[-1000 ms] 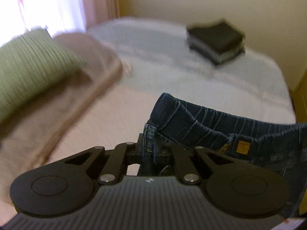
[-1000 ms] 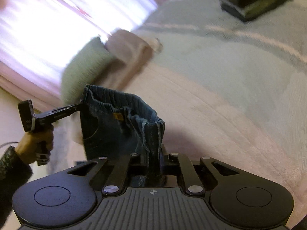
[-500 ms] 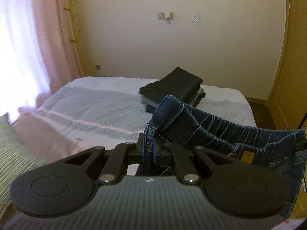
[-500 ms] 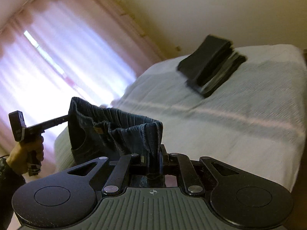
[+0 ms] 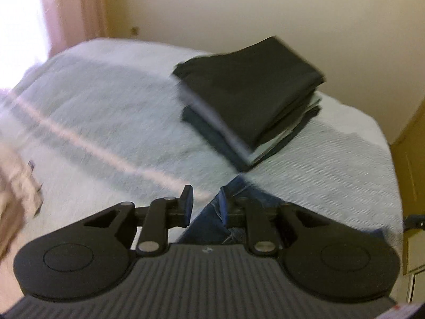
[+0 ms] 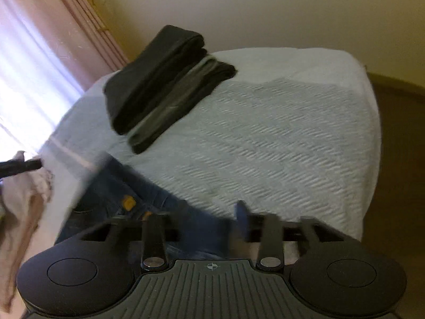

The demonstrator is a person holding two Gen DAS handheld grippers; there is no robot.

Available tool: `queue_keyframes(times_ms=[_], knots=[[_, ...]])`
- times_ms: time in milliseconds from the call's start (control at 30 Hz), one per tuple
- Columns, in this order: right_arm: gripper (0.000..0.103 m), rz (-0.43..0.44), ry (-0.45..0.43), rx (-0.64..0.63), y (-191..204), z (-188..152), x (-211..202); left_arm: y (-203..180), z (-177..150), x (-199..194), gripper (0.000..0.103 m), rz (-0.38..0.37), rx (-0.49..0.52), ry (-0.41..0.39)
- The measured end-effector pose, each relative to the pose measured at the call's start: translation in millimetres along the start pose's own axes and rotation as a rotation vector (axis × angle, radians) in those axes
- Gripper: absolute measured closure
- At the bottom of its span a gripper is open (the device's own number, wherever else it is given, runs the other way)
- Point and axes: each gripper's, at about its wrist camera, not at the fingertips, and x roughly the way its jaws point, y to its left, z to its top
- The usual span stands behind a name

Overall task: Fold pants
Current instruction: 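Grasp the jeans waistband with the left gripper while the right gripper holds it, then lay the jeans flat on the bed and open both grippers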

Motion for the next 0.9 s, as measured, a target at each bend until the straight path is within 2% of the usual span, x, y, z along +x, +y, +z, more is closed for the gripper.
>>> queue_keyframes(times_ms=[67, 200, 267, 367, 400, 467, 533, 600, 733, 800, 833, 900], knots=[[0.059, 0.039, 0.022, -0.006, 5.1, -4.4, 3.5, 14.8, -20.9, -15.9, 0.086, 0.032, -0.006, 0.020], [0.056, 0.128, 0.095, -0.082, 36.6, -22.7, -3.7, 63.3, -77.1, -77.2, 0.085, 0.145, -0.082, 0.062], [0.055, 0.176, 0.126, -0.135, 61.0, -36.9, -10.9, 83.1, -110.5, -123.2, 0.076, 0.218, -0.124, 0.064], [0.054, 0.267, 0.186, -0.250, 112.5, -72.9, -20.2, 106.9, -175.8, -197.6, 0.062, 0.321, -0.205, 0.088], [0.054, 0.292, 0.206, -0.291, 129.2, -86.6, -22.8, 112.6, -199.7, -216.5, 0.061, 0.346, -0.237, 0.102], [0.053, 0.343, 0.252, -0.372, 159.8, -115.5, -26.7, 123.6, -252.1, -252.4, 0.056, 0.382, -0.319, 0.137], [0.047, 0.379, 0.279, -0.457, 188.8, -146.8, -32.2, 127.6, -300.9, -277.4, 0.053, 0.399, -0.388, 0.167], [0.036, 0.391, 0.308, -0.530, 212.5, -178.0, -36.2, 126.8, -345.1, -287.7, 0.050, 0.404, -0.459, 0.189], [0.034, 0.401, 0.365, -0.604, 235.7, -224.9, -34.4, 123.7, -418.2, -284.3, 0.038, 0.323, -0.631, 0.248], [0.034, 0.398, 0.389, -0.623, 238.3, -239.1, -30.6, 123.5, -443.5, -270.7, 0.038, 0.270, -0.728, 0.268], [0.034, 0.396, 0.399, -0.635, 239.1, -245.6, -29.1, 123.7, -453.5, -265.0, 0.043, 0.231, -0.781, 0.252], [0.034, 0.376, 0.415, -0.677, 240.2, -256.1, -25.5, 122.4, -465.9, -258.4, 0.067, 0.147, -0.876, 0.196]])
